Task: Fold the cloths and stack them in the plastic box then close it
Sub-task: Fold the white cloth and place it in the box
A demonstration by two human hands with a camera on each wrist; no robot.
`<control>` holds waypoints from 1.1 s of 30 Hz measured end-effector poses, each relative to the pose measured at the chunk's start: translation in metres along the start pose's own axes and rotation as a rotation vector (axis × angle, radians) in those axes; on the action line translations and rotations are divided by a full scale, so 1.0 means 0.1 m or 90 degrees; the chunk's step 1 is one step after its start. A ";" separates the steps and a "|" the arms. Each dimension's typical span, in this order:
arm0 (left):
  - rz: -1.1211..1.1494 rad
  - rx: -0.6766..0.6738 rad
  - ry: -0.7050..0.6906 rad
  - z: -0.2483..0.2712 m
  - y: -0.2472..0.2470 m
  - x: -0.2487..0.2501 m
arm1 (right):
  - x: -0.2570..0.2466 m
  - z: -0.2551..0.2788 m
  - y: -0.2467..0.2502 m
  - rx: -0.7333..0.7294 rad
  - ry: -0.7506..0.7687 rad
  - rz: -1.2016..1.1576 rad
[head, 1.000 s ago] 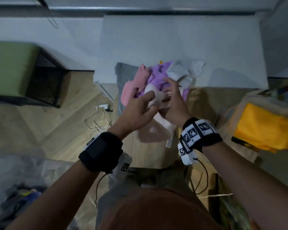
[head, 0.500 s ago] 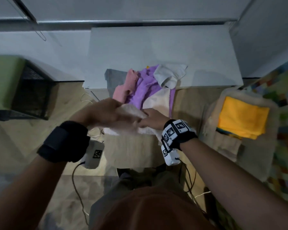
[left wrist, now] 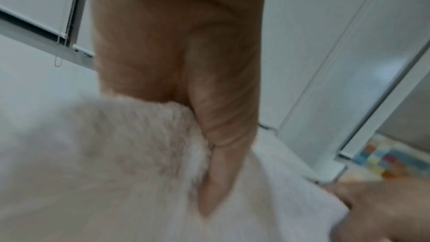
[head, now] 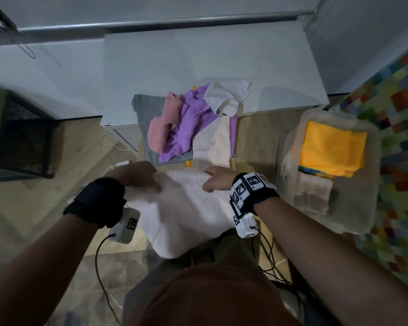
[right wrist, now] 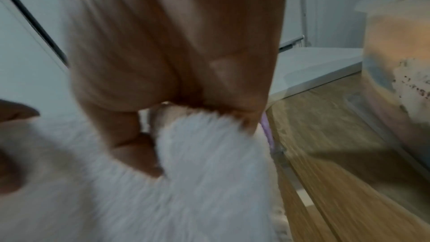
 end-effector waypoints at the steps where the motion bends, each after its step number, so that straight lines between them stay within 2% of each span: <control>1: -0.006 0.094 -0.004 -0.04 0.06 0.00 | 0.03 -0.06 0.04 0.071 0.012 -0.013; 3: 0.020 0.233 -0.010 -0.07 0.06 -0.02 | 0.08 -0.18 0.06 0.144 0.019 -0.050; 6: 0.089 0.318 0.001 -0.11 -0.04 -0.12 | 0.12 -0.24 0.04 0.168 0.034 -0.120; 12: 0.123 0.338 -0.017 -0.14 -0.19 -0.15 | 0.16 -0.33 0.06 0.211 0.038 -0.154; 15: 0.134 0.324 -0.049 -0.09 -0.17 -0.04 | 0.14 -0.39 0.02 0.186 0.063 -0.178; 20: 0.178 0.293 -0.074 -0.08 -0.07 0.22 | -0.13 -0.36 -0.05 0.106 0.186 -0.127; 22: 0.228 0.308 -0.071 -0.09 -0.02 0.26 | -0.27 -0.30 -0.13 0.062 0.208 -0.075; 25: 0.292 0.356 -0.110 -0.08 0.08 0.33 | -0.39 -0.25 -0.23 0.004 0.188 -0.034; 29: 0.318 0.430 -0.128 0.00 0.22 0.30 | -0.45 -0.18 -0.19 0.019 0.189 -0.107; 33: 0.326 0.443 -0.137 0.08 0.23 0.24 | -0.49 -0.10 -0.14 -0.019 0.207 -0.182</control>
Point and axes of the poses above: each hand's wrist, its own z-axis away from the middle knuckle, its own y-axis out of the back of the hand, x = y × z, the point moved 6 cm from there along -z, towards the middle knuckle, and after that the axes turned 14 degrees about -y, right-handed, at the moved point
